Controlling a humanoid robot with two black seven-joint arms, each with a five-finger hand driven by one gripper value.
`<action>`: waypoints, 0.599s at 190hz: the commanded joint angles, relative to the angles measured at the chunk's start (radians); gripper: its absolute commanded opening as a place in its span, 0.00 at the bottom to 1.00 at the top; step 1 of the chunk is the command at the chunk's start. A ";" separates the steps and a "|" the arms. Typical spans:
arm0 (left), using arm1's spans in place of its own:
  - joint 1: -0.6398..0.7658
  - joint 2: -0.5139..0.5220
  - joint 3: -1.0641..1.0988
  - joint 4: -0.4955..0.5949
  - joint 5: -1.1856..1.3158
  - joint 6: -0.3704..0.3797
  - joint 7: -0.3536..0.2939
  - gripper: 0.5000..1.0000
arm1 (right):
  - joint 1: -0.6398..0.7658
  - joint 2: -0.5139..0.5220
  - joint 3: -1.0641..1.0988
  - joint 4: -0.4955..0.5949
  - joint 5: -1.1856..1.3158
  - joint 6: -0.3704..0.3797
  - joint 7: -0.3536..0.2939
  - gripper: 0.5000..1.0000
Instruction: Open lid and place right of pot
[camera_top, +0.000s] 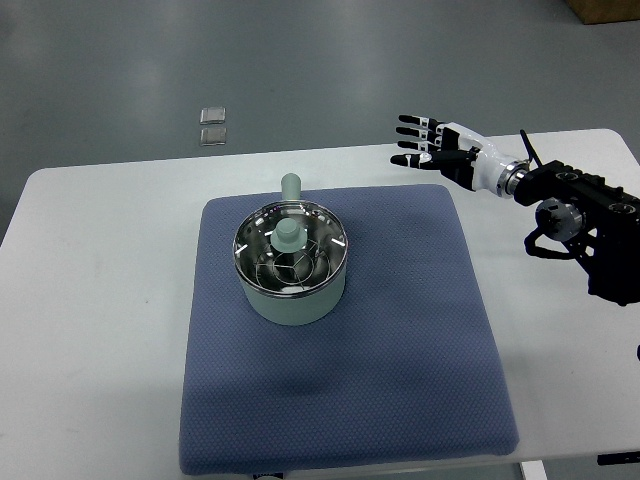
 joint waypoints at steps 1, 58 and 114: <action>0.000 0.000 0.000 0.000 0.000 0.000 0.000 1.00 | 0.030 -0.001 -0.003 0.003 -0.064 -0.005 0.036 0.88; 0.000 0.000 0.000 0.002 0.000 0.000 0.000 1.00 | 0.145 -0.001 -0.069 0.126 -0.415 0.041 0.097 0.87; -0.001 0.000 0.002 -0.004 0.000 0.000 0.000 1.00 | 0.278 -0.001 -0.227 0.181 -0.559 0.118 0.178 0.87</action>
